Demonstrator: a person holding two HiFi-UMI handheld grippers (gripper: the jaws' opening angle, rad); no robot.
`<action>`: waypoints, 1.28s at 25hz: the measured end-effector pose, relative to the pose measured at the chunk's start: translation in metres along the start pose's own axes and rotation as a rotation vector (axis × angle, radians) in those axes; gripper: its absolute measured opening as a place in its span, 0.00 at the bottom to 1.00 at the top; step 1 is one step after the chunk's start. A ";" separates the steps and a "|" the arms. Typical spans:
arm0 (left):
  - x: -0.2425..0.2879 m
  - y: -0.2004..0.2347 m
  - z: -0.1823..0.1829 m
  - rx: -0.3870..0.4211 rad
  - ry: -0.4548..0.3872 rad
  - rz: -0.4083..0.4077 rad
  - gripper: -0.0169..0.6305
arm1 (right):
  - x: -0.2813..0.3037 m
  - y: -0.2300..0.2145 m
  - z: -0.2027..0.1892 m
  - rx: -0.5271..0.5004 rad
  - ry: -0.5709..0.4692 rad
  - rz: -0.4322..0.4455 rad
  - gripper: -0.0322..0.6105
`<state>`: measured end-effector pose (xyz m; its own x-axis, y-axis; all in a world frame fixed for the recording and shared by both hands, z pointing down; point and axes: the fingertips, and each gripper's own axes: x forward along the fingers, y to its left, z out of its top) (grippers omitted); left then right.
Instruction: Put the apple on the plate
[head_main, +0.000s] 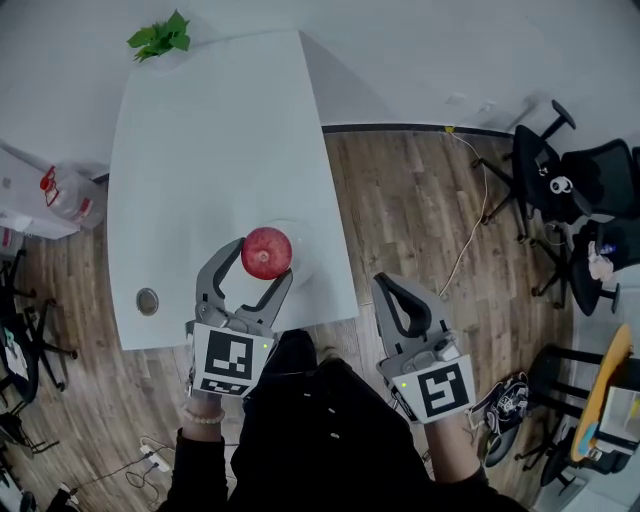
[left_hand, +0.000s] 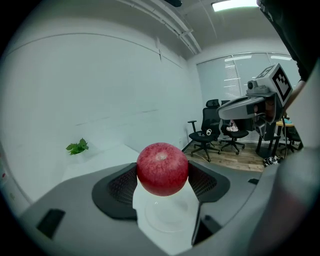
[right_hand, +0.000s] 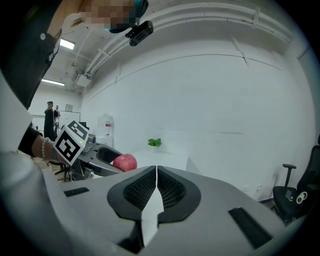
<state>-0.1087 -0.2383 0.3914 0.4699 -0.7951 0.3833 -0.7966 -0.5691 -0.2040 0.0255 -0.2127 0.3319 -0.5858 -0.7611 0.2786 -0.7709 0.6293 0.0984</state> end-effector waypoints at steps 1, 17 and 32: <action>0.003 0.000 -0.003 0.000 0.005 -0.005 0.54 | 0.000 -0.001 -0.001 0.002 0.001 -0.006 0.12; 0.042 -0.004 -0.068 -0.069 0.111 -0.081 0.54 | 0.014 0.001 -0.017 0.008 0.078 -0.020 0.12; 0.077 -0.019 -0.114 -0.057 0.202 -0.163 0.54 | 0.022 -0.003 -0.031 0.034 0.123 -0.045 0.12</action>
<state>-0.1011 -0.2644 0.5275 0.5125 -0.6331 0.5800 -0.7396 -0.6687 -0.0765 0.0225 -0.2265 0.3676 -0.5173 -0.7620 0.3896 -0.8047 0.5881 0.0818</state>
